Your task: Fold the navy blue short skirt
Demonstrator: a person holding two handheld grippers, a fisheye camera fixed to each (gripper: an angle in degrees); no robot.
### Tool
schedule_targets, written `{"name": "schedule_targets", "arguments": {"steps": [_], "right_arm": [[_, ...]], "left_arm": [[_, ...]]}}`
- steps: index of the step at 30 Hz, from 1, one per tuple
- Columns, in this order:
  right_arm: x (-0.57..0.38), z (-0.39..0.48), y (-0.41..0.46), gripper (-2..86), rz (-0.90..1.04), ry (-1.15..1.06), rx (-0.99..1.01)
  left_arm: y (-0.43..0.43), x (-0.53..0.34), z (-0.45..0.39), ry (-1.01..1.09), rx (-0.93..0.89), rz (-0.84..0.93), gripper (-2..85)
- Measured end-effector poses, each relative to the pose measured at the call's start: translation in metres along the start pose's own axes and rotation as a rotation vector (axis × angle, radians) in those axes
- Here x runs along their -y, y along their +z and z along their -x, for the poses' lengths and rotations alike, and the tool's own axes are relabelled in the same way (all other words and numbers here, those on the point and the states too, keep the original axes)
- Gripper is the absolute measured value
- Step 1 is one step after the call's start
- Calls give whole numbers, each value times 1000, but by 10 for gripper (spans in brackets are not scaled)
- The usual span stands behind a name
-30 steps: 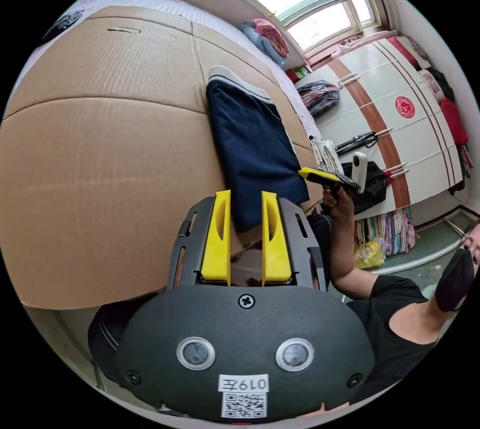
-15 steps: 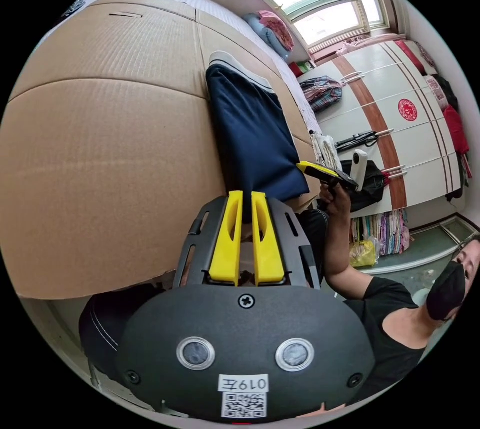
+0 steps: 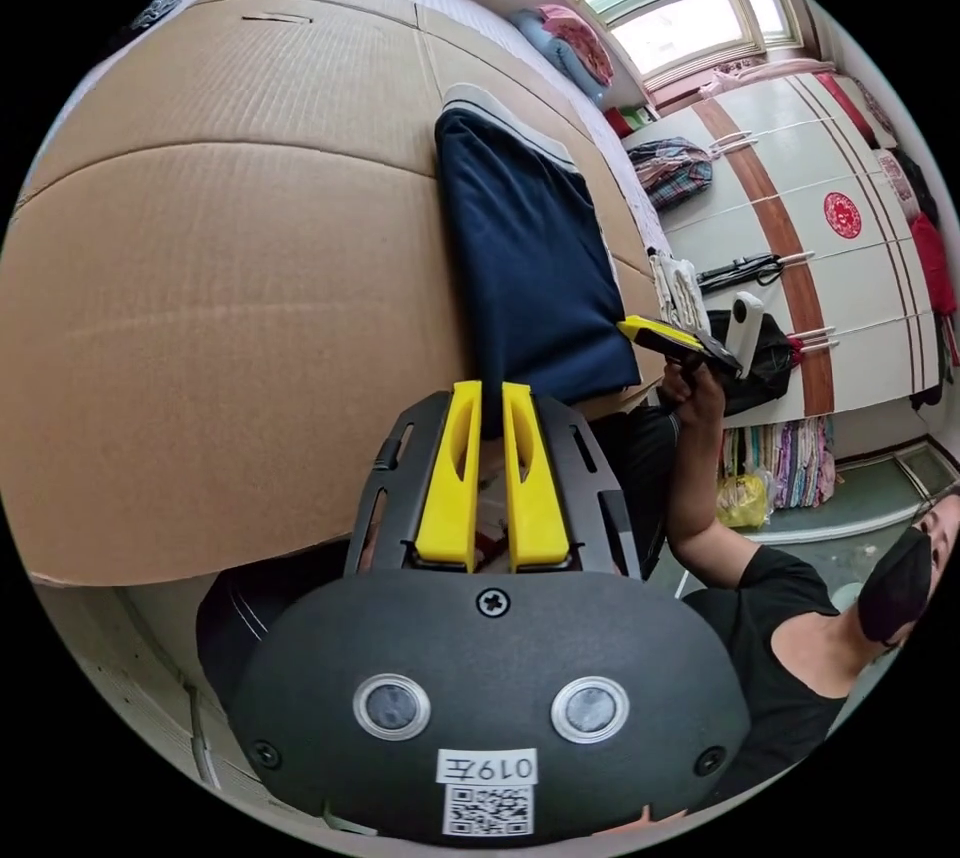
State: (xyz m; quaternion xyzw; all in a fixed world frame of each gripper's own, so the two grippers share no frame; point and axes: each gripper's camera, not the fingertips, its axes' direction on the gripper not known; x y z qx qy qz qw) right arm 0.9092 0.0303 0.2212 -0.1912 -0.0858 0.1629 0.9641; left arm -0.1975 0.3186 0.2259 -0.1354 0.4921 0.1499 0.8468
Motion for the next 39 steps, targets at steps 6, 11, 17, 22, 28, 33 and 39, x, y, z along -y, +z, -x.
{"name": "schedule_targets", "arguments": {"steps": [6, 11, 17, 22, 28, 33, 39], "right_arm": [[5, -16, -6, 42, 3, -38, 50], [16, -29, -23, 58, -62, -69, 48], [43, -54, -11, 88, -108, -34, 40], [80, -92, -12, 86, -184, -3, 22], [107, -144, 11, 84, -189, 70, 145], [124, -153, 36, 36, -135, 85, 39], [130, -167, 32, -6, -170, 75, -58]], "left_arm": [[-6, 15, 20, 16, -88, -26, 112], [-34, 76, 34, 15, -55, -192, 123], [-1, 208, 69, -31, -123, -170, 142], [35, 271, 103, -78, -198, -83, 157], [57, 304, 113, -46, -216, -43, 139], [75, 329, 117, -15, -176, -13, 92], [77, 344, 115, 37, -116, -22, 64]]}}
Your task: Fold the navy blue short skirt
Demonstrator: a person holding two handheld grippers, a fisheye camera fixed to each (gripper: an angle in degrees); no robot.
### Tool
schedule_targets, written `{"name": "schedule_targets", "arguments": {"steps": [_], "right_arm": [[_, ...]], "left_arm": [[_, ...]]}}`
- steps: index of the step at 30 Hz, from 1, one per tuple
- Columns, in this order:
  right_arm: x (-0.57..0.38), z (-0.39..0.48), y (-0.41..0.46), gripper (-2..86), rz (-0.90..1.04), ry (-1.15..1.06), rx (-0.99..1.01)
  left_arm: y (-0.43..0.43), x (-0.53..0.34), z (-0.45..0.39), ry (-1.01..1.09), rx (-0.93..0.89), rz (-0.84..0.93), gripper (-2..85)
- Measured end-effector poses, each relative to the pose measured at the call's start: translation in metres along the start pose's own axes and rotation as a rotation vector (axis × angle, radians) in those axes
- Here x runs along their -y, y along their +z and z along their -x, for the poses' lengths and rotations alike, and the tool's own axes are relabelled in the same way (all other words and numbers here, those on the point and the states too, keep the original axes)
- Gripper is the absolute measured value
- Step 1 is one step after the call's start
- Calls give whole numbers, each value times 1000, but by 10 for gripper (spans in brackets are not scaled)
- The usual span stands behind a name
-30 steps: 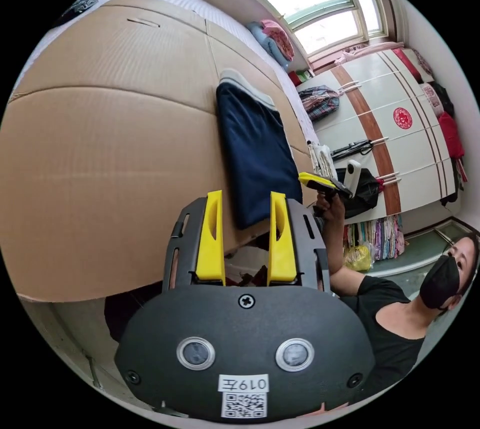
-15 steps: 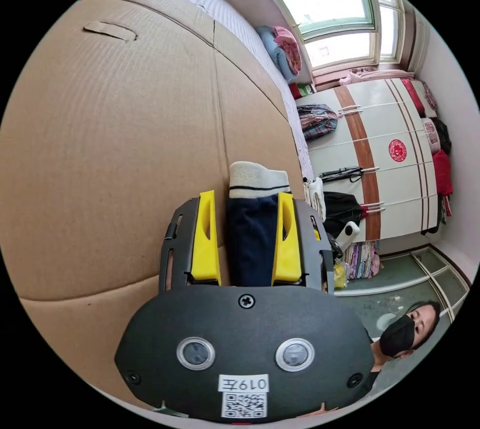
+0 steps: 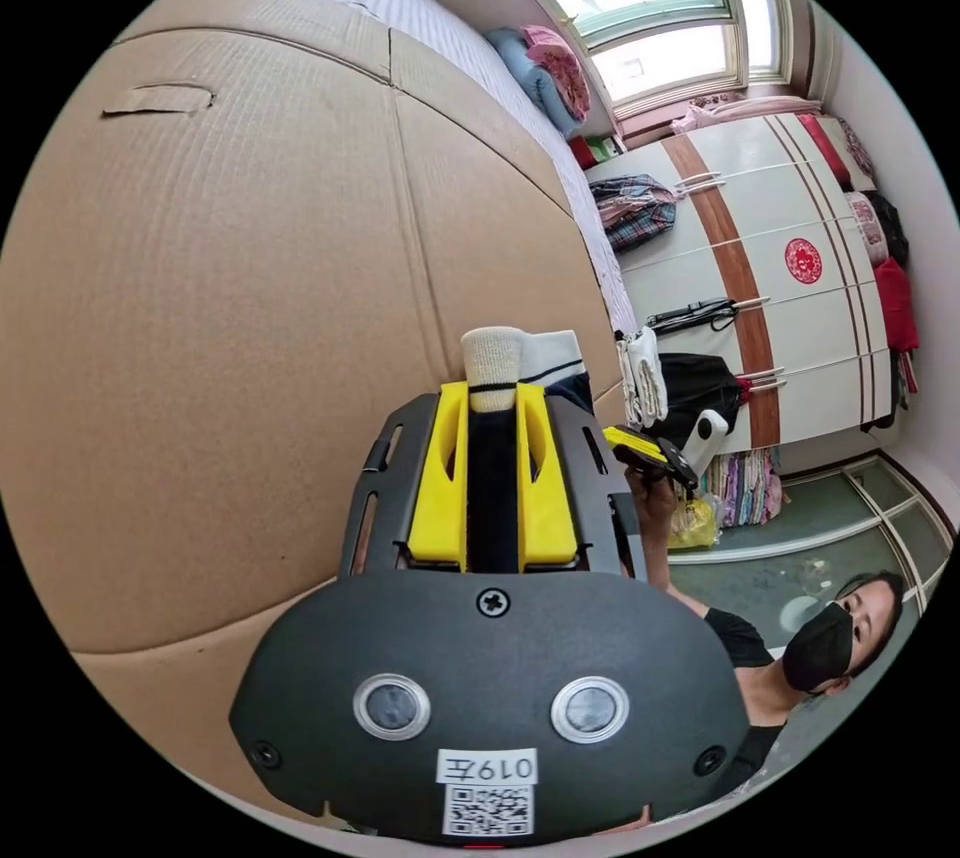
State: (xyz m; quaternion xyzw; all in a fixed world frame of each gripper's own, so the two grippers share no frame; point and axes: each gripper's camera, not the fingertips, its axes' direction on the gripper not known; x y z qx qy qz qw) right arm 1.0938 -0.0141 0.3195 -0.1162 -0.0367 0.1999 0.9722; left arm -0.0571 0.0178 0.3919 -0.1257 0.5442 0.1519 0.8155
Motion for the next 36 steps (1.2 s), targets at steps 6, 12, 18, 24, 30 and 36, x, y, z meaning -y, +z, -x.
{"name": "schedule_targets", "arguments": {"steps": [6, 12, 18, 24, 30, 36], "right_arm": [[15, -21, 15, 34, 22, 25, 33], [110, -58, 21, 69, -3, 54, 133], [157, -94, 95, 98, 76, 75, 158], [166, -114, 125, 75, 74, 77, 193], [163, -104, 135, 61, 56, 9, 181], [158, -76, 146, 64, 41, -85, 88]], "left_arm": [[13, 14, 8, 43, 17, 16, 64], [22, 27, 18, 67, 10, 30, 65], [32, 38, 28, 71, 10, 41, 65], [39, 45, 33, 87, 16, 44, 65], [44, 47, 38, 93, 16, 29, 66], [47, 48, 45, 88, 0, 19, 67]]}}
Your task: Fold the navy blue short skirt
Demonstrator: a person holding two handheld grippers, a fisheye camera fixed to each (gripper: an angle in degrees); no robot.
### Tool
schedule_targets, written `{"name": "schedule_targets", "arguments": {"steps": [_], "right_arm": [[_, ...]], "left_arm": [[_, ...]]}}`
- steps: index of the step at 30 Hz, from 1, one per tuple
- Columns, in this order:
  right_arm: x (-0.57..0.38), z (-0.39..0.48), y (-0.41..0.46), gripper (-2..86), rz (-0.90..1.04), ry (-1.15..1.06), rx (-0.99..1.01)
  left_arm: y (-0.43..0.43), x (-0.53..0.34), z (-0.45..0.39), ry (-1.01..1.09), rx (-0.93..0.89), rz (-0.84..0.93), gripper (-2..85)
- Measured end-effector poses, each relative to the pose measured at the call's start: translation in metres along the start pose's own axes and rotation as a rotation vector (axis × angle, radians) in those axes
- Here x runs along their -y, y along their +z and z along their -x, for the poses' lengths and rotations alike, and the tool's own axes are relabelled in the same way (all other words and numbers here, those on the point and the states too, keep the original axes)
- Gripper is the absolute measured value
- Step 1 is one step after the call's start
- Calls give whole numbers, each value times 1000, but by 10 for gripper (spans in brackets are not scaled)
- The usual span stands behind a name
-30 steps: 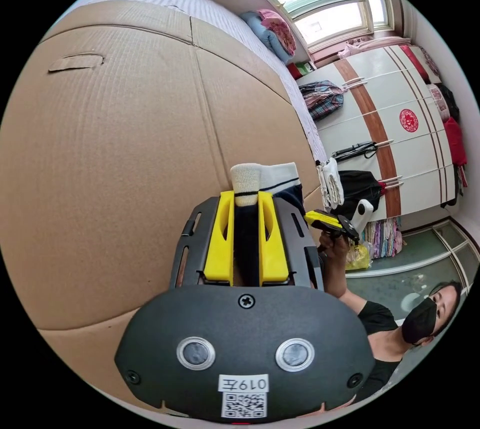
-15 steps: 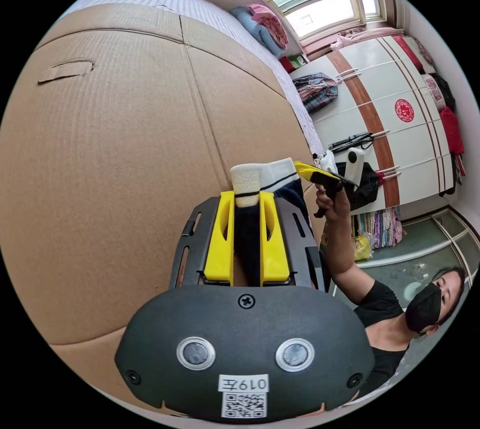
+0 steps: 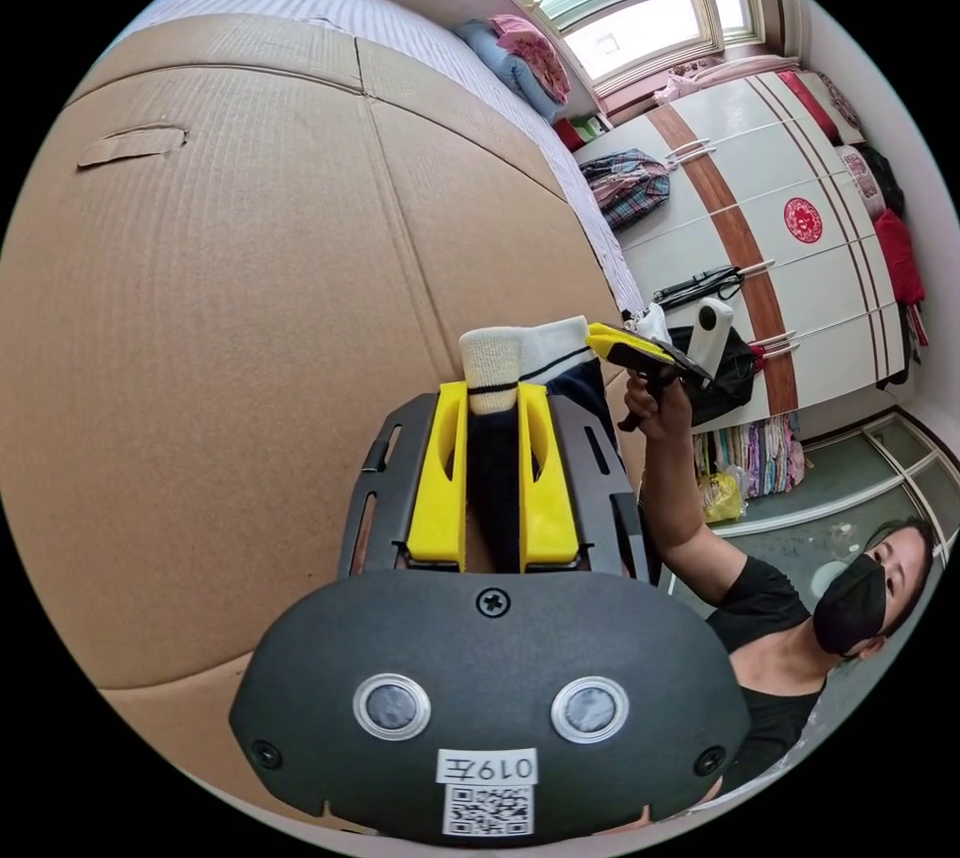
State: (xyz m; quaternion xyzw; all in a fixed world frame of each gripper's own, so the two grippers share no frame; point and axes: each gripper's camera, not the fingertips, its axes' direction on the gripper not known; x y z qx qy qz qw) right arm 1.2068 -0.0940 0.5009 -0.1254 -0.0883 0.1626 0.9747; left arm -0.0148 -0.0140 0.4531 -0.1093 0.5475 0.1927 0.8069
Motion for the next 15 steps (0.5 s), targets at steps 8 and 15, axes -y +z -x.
{"name": "schedule_targets", "arguments": {"steps": [8, 15], "right_arm": [[1, 25, 32, 110, 16, -52, -117], [-1, 23, 28, 82, -40, -61, -67]], "left_arm": [[2, 4, 5, -1, 6, 8, 71], [-9, 8, 22, -47, -42, -54, 71]]}}
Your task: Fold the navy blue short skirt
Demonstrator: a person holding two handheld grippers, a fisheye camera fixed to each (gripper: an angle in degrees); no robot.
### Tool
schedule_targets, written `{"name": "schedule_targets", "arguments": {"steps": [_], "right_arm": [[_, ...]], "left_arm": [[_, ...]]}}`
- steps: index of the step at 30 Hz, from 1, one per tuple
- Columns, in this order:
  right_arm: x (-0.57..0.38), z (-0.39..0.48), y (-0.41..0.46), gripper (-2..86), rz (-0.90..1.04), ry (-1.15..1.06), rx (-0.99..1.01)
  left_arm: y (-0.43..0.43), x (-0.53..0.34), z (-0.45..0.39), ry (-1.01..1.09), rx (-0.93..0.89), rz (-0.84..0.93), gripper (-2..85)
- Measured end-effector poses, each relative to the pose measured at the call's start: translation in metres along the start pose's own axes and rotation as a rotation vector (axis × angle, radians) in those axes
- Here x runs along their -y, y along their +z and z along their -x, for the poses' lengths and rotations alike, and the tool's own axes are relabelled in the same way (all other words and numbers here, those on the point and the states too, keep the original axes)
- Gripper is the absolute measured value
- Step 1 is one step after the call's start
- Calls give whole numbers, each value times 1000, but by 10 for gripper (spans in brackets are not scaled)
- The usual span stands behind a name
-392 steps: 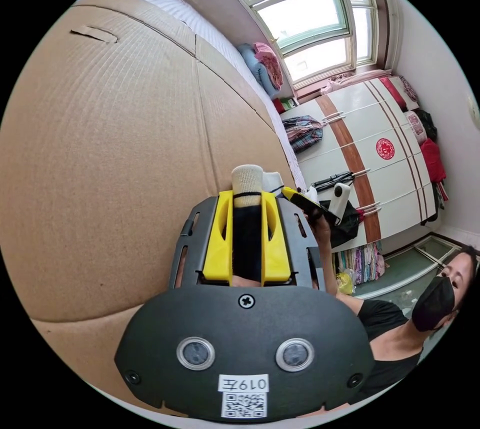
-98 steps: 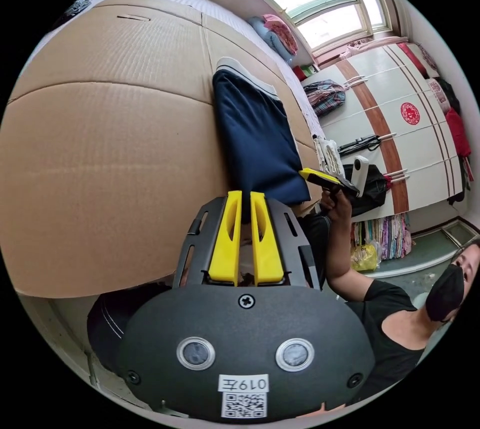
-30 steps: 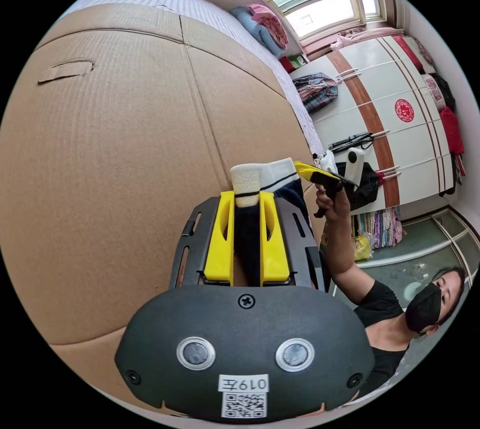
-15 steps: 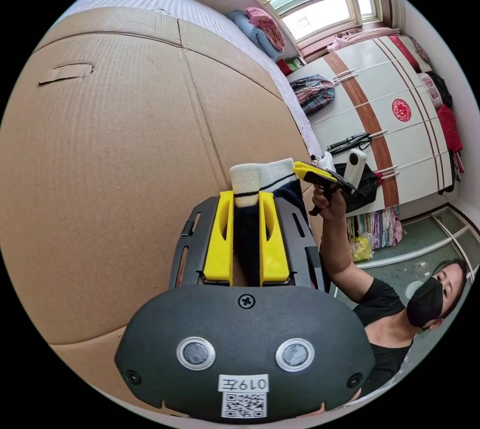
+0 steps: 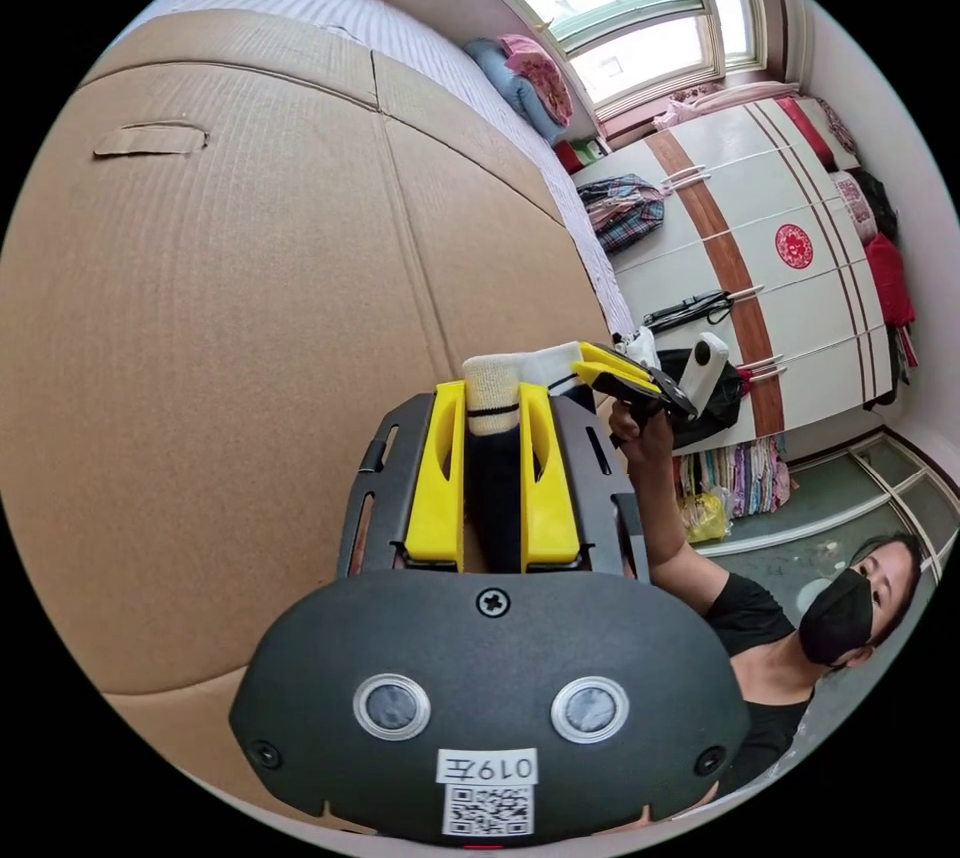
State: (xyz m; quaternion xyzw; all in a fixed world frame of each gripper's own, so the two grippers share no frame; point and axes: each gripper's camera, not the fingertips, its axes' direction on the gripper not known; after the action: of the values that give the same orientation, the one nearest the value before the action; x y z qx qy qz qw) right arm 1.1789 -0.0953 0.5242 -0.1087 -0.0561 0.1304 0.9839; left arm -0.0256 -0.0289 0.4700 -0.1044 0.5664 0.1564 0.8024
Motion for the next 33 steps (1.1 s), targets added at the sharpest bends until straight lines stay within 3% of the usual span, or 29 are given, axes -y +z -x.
{"name": "schedule_targets", "arguments": {"steps": [7, 13, 22, 33], "right_arm": [[-4, -21, -14, 40, -59, 41, 117], [0, -4, -12, 23, -31, -30, -44], [2, -29, -6, 24, -4, -17, -88], [12, -122, -26, 33, 21, 215, 131]], "left_arm": [[-1, 4, -2, 20, 20, 5, 64], [-2, 6, -11, 31, 79, -2, 56], [-2, 8, -7, 2, 103, -15, 55], [-10, 22, 7, -94, 14, 13, 63]]}}
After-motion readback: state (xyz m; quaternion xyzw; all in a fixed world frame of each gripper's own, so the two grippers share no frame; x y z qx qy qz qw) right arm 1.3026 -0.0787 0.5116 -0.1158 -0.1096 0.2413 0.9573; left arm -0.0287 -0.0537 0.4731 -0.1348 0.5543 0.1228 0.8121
